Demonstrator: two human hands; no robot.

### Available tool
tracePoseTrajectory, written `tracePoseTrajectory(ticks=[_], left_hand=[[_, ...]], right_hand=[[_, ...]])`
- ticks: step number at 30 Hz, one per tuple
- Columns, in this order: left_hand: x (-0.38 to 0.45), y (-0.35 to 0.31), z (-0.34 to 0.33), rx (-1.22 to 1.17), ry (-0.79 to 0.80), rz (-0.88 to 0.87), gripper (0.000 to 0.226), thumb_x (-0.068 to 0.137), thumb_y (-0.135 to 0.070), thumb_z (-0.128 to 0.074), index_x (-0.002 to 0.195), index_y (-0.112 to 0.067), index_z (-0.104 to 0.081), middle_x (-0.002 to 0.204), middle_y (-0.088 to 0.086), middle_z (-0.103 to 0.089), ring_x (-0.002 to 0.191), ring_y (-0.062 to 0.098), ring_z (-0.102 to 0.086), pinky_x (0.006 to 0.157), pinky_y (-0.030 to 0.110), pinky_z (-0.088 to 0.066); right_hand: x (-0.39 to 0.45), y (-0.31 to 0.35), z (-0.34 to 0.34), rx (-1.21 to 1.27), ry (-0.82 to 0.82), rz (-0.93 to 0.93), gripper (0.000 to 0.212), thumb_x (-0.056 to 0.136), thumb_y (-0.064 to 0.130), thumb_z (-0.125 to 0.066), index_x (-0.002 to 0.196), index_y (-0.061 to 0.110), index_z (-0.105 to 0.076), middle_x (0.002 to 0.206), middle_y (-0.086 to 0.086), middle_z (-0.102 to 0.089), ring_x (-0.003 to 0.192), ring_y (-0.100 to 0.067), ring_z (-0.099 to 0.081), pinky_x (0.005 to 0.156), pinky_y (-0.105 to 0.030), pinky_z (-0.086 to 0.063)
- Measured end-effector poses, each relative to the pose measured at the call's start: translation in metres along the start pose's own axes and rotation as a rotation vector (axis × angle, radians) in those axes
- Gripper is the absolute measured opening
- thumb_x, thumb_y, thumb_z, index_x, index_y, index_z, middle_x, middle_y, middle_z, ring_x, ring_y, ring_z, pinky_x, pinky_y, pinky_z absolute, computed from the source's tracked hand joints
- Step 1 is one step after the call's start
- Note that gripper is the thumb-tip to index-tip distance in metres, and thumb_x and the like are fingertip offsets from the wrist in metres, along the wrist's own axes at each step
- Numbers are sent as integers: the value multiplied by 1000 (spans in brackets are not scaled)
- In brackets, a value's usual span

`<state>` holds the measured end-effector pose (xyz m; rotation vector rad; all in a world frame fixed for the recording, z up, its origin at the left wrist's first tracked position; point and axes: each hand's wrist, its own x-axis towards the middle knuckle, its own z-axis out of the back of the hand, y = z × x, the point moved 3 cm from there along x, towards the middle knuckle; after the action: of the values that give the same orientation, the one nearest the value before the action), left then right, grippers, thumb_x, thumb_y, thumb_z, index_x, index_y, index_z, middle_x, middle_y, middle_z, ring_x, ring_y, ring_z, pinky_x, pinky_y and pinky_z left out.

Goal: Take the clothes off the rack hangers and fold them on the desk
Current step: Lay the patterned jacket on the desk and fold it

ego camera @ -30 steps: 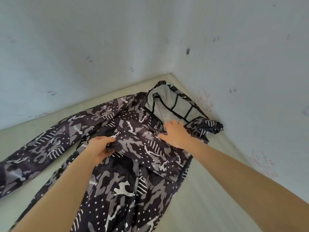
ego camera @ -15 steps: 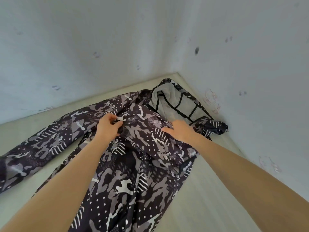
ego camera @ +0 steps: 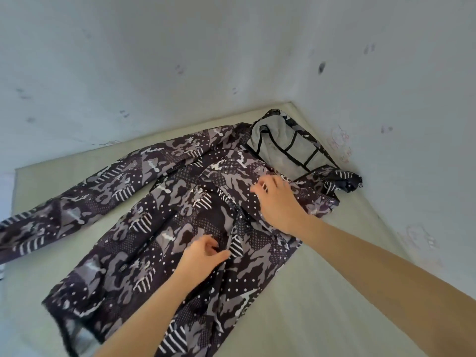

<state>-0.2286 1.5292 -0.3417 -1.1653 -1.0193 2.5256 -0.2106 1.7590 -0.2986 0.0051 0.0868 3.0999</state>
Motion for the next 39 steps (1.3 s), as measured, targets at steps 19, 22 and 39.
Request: tracePoseTrajectory(ticks=[19, 22, 39], left_hand=[[-150, 106, 30, 241, 282, 107, 30, 97, -37, -53, 116, -16, -60, 106, -4, -64, 100, 15, -60, 87, 26, -44], [-149, 122, 62, 251, 139, 129, 33, 99, -42, -49, 110, -13, -62, 100, -4, -62, 88, 9, -57, 75, 24, -41], [-91, 182, 131, 695, -343, 275, 18, 98, -37, -40, 101, -26, -54, 110, -2, -65, 102, 23, -60, 90, 41, -49]], right_hand=[[-74, 126, 21, -230, 640, 319, 37, 96, 23, -35, 129, 7, -37, 85, -4, -58, 80, -27, -53, 109, -55, -23], [-61, 142, 17, -197, 538, 294, 46, 96, 17, -36, 139, 10, -24, 74, 0, -52, 66, -23, -48, 100, -51, -33], [-77, 41, -27, 386, 610, -542, 88, 88, 56, -55, 148, 10, -10, 149, -21, -30, 130, -36, -43, 106, -44, -40]])
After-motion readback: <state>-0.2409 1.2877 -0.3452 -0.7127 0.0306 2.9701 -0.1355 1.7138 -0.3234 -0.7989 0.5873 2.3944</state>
